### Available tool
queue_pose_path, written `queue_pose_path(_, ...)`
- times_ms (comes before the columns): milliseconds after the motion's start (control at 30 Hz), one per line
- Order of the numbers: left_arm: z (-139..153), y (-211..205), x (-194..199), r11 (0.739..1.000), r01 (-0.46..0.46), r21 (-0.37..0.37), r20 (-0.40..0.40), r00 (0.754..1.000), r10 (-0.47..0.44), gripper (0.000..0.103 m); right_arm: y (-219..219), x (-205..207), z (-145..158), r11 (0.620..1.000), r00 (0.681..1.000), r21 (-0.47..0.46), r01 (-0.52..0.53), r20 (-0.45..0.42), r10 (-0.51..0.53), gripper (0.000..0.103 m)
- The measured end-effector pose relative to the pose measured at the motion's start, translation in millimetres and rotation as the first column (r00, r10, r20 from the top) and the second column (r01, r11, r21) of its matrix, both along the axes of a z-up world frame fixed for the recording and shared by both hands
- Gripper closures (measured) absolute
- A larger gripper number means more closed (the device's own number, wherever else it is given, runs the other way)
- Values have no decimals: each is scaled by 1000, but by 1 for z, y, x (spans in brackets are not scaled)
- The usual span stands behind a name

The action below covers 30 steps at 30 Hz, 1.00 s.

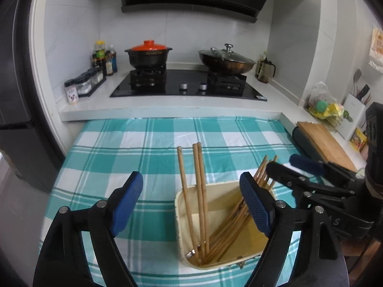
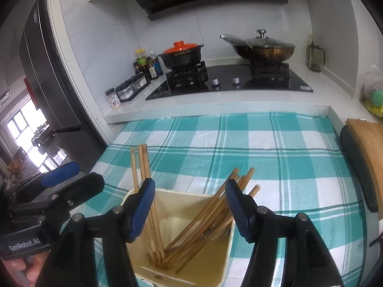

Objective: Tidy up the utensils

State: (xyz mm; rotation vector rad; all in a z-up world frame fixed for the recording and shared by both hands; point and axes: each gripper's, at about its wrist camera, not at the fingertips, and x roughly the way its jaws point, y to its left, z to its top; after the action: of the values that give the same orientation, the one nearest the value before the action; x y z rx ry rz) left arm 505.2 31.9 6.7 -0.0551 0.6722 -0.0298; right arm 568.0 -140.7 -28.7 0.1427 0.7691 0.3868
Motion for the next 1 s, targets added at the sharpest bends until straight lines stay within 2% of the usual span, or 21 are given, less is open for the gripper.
queue_pose_path(67,3,-1,-9,999,-16,31,24,1000,15,7,-6,-13,11,1000,999,-30,7,48,-5,40)
queue_pose_path(133,6,-4,-22,998,-31,61,56,998,28,4,-15,-26,20,998,995,-60,34,94,-28,39)
queue_pose_path(233,11,-10,-41,995,-33,96,87,996,25,3,-27,-48,30,992,988,-98,73,142,-59,39)
queue_pose_path(400,24,-23,-75,989,-24,145,126,992,6,2,-37,-85,49,983,976,-157,98,206,-64,29)
queue_pose_path(533,40,-29,-107,986,-28,164,171,985,0,1,-39,-116,67,980,968,-169,104,245,-60,25)
queue_pose_path(767,61,-31,-166,985,-73,154,223,974,37,1,-39,-163,87,981,968,-154,114,241,-75,12)
queue_pose_path(833,62,-28,-184,986,-86,143,231,972,51,0,-41,-177,89,980,966,-149,128,244,-89,2)
queue_pose_path(867,62,-26,-192,987,-93,128,235,970,61,0,-42,-186,90,980,963,-147,137,250,-97,0)
queue_pose_path(1000,51,-20,-222,991,-111,70,192,977,96,0,-40,-224,89,968,957,-178,174,261,-124,0)
